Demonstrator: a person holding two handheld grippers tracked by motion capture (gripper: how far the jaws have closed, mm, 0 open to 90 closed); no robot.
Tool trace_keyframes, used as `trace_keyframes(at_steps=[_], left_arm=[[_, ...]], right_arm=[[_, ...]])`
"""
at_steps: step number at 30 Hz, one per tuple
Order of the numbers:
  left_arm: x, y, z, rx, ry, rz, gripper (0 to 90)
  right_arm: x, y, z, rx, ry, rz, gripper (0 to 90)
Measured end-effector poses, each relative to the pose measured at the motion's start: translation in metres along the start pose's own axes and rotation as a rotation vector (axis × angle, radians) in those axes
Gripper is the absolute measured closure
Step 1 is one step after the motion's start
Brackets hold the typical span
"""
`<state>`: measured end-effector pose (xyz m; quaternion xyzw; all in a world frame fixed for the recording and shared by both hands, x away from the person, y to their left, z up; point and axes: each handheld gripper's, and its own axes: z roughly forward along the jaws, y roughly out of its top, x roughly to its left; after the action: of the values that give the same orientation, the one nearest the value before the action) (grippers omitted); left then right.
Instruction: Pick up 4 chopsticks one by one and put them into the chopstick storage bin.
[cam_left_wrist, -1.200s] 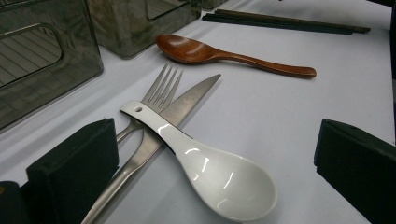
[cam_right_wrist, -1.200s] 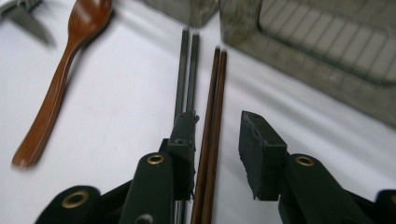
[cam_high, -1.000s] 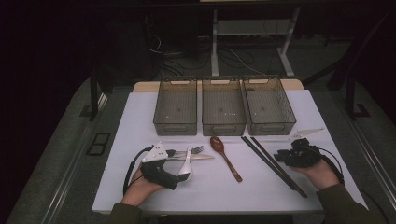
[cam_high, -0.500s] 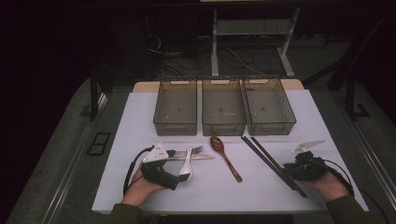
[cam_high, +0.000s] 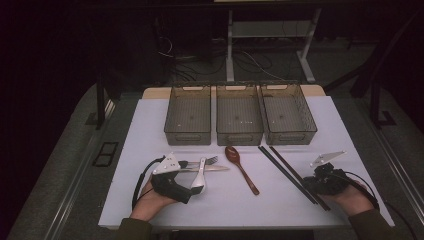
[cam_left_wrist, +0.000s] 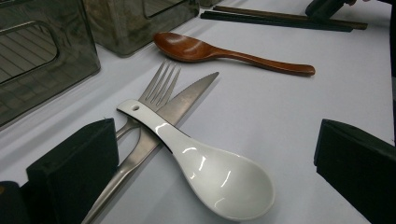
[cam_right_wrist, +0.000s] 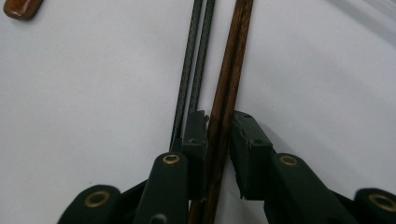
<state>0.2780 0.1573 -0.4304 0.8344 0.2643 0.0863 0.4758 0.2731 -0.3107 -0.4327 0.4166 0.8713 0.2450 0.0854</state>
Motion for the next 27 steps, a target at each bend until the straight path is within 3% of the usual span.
trace_keyframes(at_steps=[5,11,17,20,22,27], left_arm=[[0.000,0.000,0.000,0.000,0.000,0.000,0.0],[0.000,0.000,0.000,0.006,-0.001,0.003,0.0],[0.000,0.000,0.000,0.004,-0.001,0.003,0.0],[0.000,0.000,0.000,0.006,-0.002,0.000,0.0],[0.000,0.000,0.001,0.006,-0.003,-0.002,0.0],[-0.001,0.000,0.002,0.001,-0.004,-0.008,0.0]], right_arm=[[-0.004,0.000,-0.002,0.012,-0.027,-0.015,76.0],[-0.018,-0.003,-0.005,0.020,-0.057,0.004,76.5],[-0.023,-0.005,-0.005,0.009,-0.034,0.017,75.0],[-0.028,-0.003,-0.012,-0.062,0.021,0.046,69.5],[-0.029,-0.001,-0.014,-0.078,0.035,0.060,68.8],[-0.037,0.006,-0.011,-0.104,0.022,0.053,74.4]])
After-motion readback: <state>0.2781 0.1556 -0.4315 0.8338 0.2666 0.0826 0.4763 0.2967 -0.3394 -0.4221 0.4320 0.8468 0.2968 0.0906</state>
